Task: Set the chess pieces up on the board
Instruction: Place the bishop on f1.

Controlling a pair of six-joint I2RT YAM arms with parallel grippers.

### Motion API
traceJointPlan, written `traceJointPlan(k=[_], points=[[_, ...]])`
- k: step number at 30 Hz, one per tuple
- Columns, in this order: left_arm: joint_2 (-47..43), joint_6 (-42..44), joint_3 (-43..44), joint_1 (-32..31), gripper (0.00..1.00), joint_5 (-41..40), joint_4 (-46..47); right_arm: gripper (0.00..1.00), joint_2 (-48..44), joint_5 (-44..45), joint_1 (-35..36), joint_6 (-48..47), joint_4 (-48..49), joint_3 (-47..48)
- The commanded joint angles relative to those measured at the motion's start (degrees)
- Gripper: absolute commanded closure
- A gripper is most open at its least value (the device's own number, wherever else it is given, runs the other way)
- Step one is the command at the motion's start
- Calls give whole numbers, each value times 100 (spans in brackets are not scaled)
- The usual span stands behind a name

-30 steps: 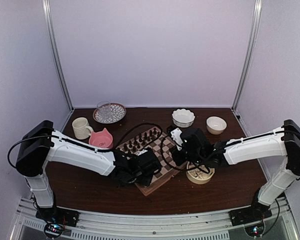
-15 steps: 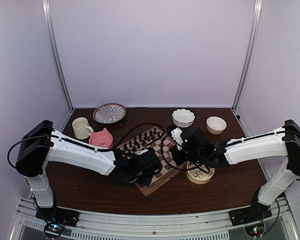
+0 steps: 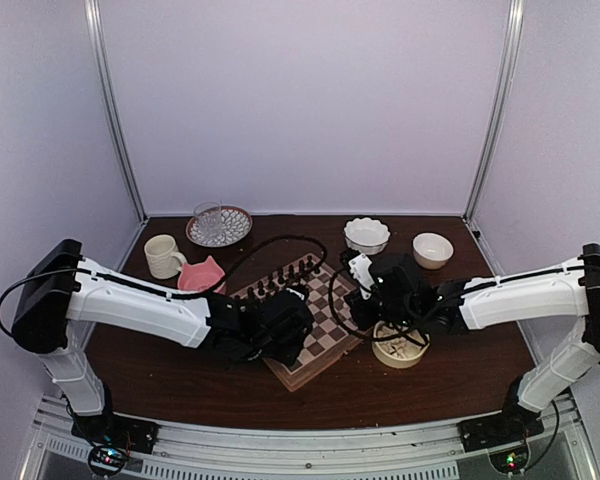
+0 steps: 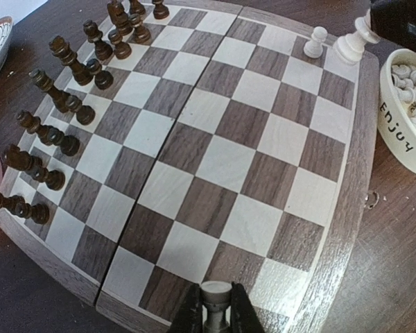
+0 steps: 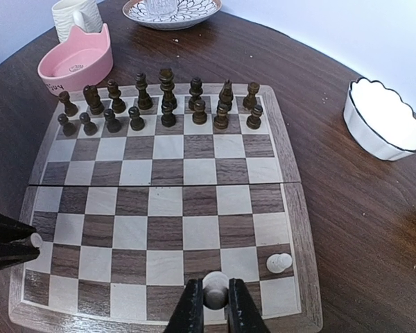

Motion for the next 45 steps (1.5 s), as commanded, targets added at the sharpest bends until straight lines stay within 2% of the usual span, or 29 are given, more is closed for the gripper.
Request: traceJointPlan(k=[1, 7, 14, 23, 26, 45], points=[[-191, 273, -205, 117, 96, 371, 642, 94, -244, 47, -25, 55, -180, -185], [-382, 526, -478, 163, 96, 623, 1105, 93, -272, -127, -23, 79, -189, -428], [-501, 659, -755, 265, 97, 1079, 1613, 94, -95, -249, -24, 187, -93, -284], [-619, 912, -819, 280, 97, 1052, 1629, 94, 159, -392, -25, 317, -91, -150], [-713, 859, -941, 313, 97, 851, 1656, 94, 200, -381, -30, 327, -100, -130], [-713, 835, -961, 355, 97, 969, 1693, 92, 473, -444, -29, 320, -267, 41]])
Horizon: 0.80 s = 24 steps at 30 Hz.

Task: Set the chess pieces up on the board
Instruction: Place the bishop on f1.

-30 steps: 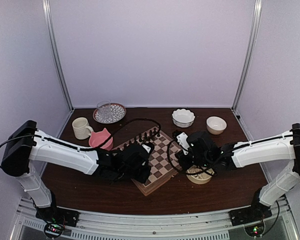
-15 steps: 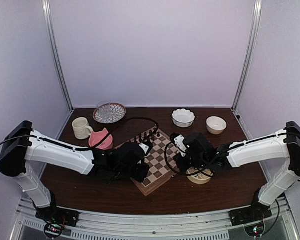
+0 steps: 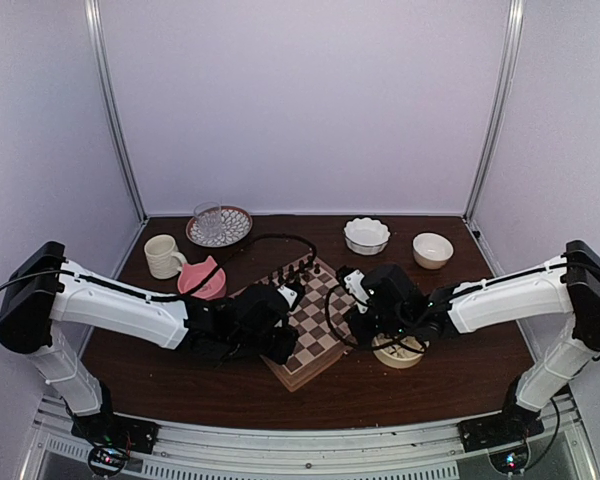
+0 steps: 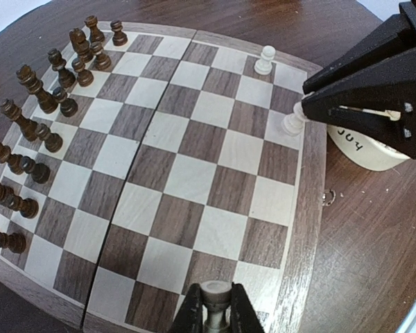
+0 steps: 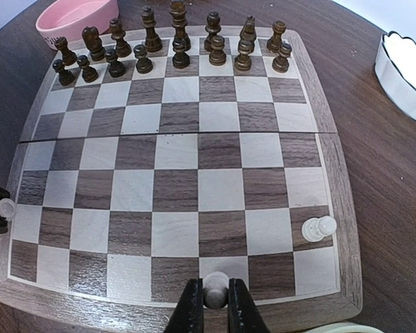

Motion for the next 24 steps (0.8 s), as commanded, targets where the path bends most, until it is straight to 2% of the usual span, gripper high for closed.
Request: traceJointPlan(k=[1, 9, 12, 14, 24], points=[[-94, 63, 5, 32, 97, -10, 208, 91, 98, -31, -30, 41, -86, 165], [-78, 52, 21, 35, 96, 45, 202, 86, 220, 60, -32, 28, -225, 274], [-88, 63, 22, 33, 97, 70, 193, 70, 176, 91, -33, 28, -209, 247], [-92, 71, 22, 33, 96, 78, 193, 63, 118, 80, -32, 15, -179, 219], [-130, 154, -36, 37, 96, 303, 272, 59, -415, -85, -26, -156, 131, -88]])
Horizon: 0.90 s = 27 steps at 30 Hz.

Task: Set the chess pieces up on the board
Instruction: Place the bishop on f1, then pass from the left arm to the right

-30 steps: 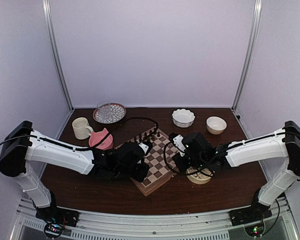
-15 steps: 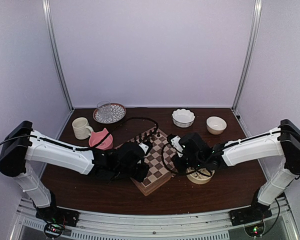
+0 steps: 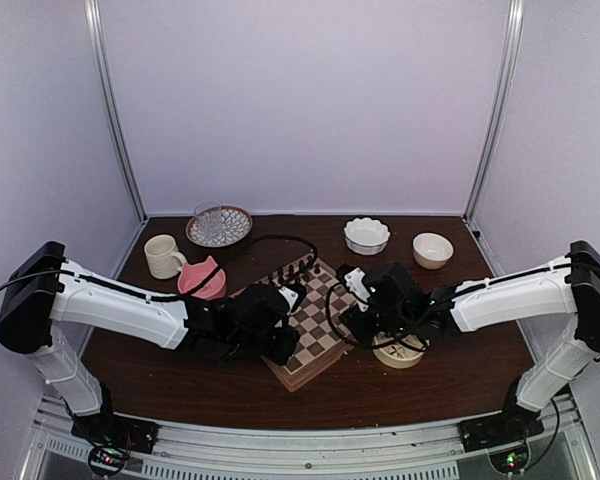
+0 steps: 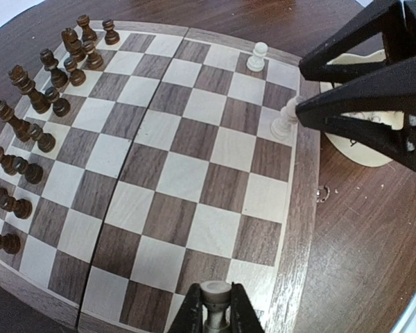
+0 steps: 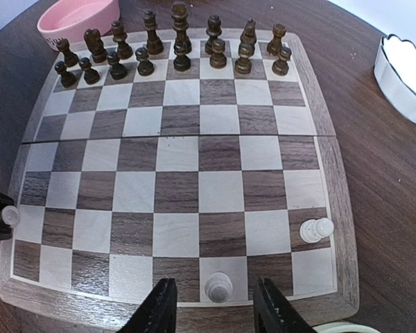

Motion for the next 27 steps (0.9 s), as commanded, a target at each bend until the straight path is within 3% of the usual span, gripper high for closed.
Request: traceJointPlan(k=[1, 17, 20, 27], points=[[-128, 136, -39, 41, 96, 263, 399, 59, -488, -156, -24, -155, 358, -249], [-736, 453, -917, 278, 96, 2113, 2114, 59, -1007, -2445, -17, -336, 1601, -805], [-775, 434, -980, 279, 95, 2257, 2290, 58, -943, -2933, -3, -355, 1718, -785], [-1077, 1, -1483, 339, 94, 1970, 3070, 45, -718, -3361, 121, -349, 1947, -753]])
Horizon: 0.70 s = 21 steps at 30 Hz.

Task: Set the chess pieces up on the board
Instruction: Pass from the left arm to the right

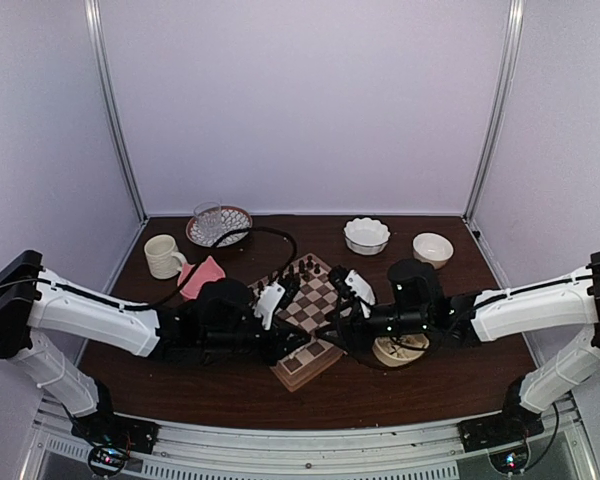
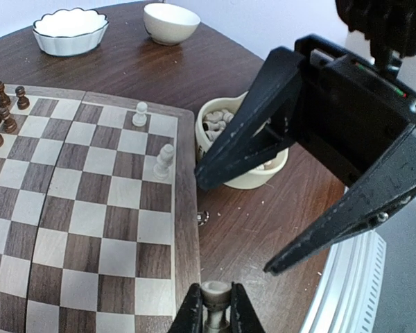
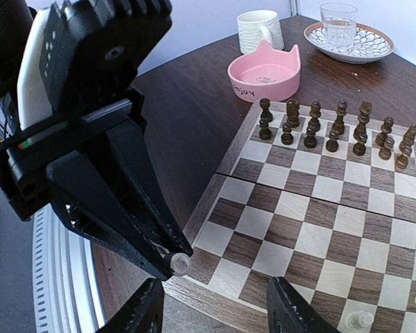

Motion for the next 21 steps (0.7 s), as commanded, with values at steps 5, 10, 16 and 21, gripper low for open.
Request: traceJointPlan(k=[5, 10, 16, 21], points=[[-520, -633, -1091, 75, 91, -595, 2268, 43, 339, -795, 170, 62, 606, 6], [-375, -810, -1634, 80, 91, -708, 3820, 43, 458, -804, 343, 40, 718, 66], [92, -853, -1655, 77, 91, -155, 4646, 43, 823, -851, 523, 142, 867, 274], [297, -867, -1557, 71, 91, 130, 4770, 44, 999, -902, 592, 189, 907, 404]])
